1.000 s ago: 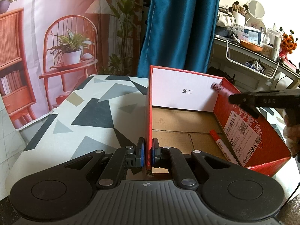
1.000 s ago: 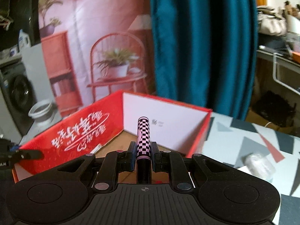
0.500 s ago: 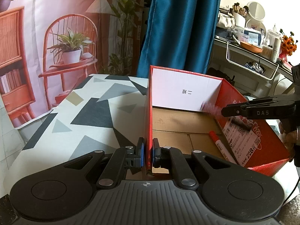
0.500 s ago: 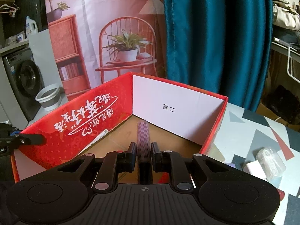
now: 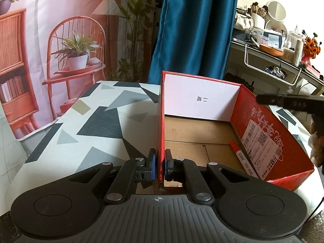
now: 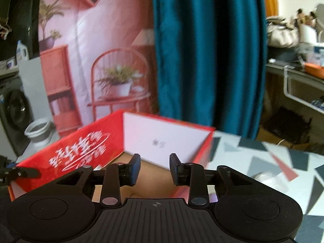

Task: Organize rigid objects
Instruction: 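Return the right gripper to the lavender stick and grasp it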

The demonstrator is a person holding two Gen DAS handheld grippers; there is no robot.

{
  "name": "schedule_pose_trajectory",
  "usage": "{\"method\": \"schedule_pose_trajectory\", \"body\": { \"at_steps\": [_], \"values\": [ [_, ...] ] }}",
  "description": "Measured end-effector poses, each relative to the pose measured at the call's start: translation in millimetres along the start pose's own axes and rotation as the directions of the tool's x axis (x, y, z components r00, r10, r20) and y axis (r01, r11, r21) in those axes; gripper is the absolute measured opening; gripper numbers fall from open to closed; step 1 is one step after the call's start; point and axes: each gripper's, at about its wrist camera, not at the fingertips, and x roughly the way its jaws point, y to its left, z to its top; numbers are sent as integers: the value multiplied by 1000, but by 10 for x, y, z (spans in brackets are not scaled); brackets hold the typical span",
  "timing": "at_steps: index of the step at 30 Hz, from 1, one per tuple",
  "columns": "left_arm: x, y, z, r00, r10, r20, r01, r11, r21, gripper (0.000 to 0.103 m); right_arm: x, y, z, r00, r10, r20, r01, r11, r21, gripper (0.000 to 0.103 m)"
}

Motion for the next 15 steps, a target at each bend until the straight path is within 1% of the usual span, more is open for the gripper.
{"method": "schedule_pose_trajectory", "body": {
  "at_steps": [1, 2, 4, 6, 9, 12, 15],
  "values": [
    [1, 0, 0, 1000, 0, 0, 0, 1000, 1, 9, -37, -61, 10, 1000, -9, 11, 9, 1000, 13, 35],
    [0, -3, 0, 1000, 1, 0, -1, 1000, 2, 9, -78, -124, 19, 999, -22, 24, 21, 999, 27, 45],
    [1, -2, 0, 1000, 3, -1, -3, 1000, 1, 9, -182, -276, 18, 996, -56, 67, 52, 997, 63, 58],
    [3, -9, 0, 1000, 5, -3, -5, 1000, 2, 9, -259, -418, -5, 992, -89, 91, 80, 992, 96, 59],
    [6, -12, 2, 1000, 7, -4, -7, 1000, 2, 9, -317, -631, -121, 983, -162, 83, 151, 981, 122, 58],
    [7, -11, 3, 1000, 8, -4, -8, 1000, 1, 9, -299, -774, -331, 980, -194, 38, 187, 972, 141, 58],
    [7, -12, 0, 1000, 8, -5, -8, 1000, 0, 9, -228, -805, -567, 977, -213, -19, 213, 968, 135, 57]
  ]
}}
